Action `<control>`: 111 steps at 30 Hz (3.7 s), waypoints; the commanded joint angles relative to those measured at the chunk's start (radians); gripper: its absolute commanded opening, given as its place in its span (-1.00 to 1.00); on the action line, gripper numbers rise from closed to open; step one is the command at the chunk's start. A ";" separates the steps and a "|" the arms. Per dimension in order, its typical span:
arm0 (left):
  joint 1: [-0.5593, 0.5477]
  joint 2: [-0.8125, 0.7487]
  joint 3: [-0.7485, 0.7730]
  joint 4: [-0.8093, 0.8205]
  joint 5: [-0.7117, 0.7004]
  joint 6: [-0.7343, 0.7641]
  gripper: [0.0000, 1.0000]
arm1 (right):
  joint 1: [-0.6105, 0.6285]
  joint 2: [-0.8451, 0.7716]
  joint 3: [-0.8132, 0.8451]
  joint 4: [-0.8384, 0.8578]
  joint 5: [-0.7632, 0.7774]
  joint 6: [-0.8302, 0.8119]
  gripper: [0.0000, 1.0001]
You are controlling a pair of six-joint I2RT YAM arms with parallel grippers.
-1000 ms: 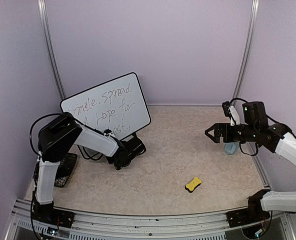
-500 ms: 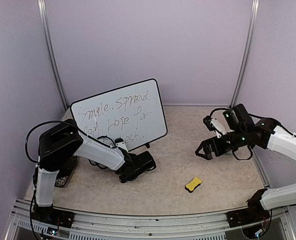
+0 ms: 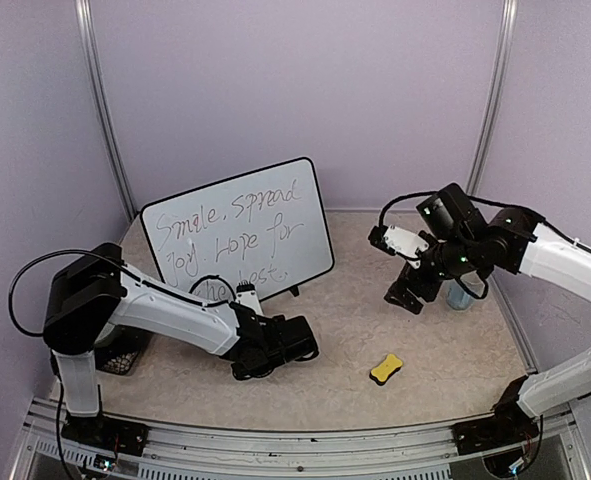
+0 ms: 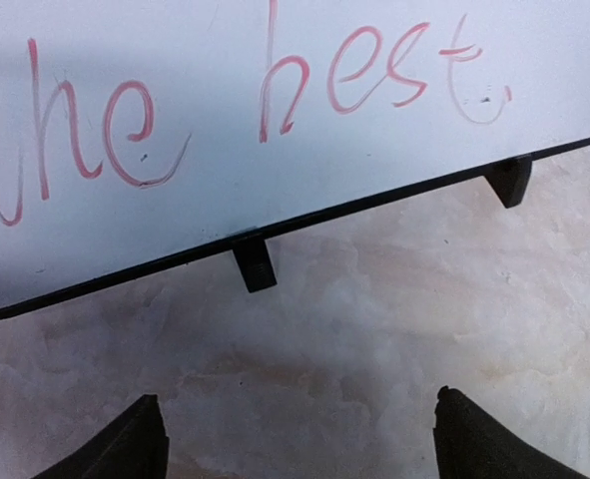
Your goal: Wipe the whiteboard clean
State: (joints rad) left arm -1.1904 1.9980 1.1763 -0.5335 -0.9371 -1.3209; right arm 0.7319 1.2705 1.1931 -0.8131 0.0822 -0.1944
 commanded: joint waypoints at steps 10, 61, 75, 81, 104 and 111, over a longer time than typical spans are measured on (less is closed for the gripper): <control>-0.014 -0.566 -0.166 -0.264 -0.032 -0.057 0.98 | 0.075 -0.139 -0.380 0.031 -0.211 -0.690 0.99; 0.397 -1.155 -0.498 -0.105 0.230 0.298 0.98 | 0.155 0.196 -0.429 0.237 -0.173 -0.734 0.26; 0.421 -1.186 -0.514 -0.106 0.237 0.302 0.98 | 0.154 0.202 -0.441 0.235 -0.199 -0.729 0.11; 0.423 -1.194 -0.523 -0.103 0.243 0.302 0.98 | 0.154 0.217 -0.435 0.225 -0.214 -0.723 -0.01; 0.453 -1.221 -0.540 -0.106 0.252 0.310 0.98 | 0.154 0.170 -0.409 0.262 -0.203 -0.644 -0.52; 0.461 -1.224 -0.534 -0.109 0.251 0.310 0.98 | 0.154 0.087 -0.409 0.314 -0.158 -0.581 -0.52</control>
State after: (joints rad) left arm -0.7399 0.7849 0.6491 -0.6502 -0.6857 -1.0233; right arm 0.8753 1.4139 0.7666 -0.5499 -0.1062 -0.8322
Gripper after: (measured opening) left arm 0.988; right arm 0.268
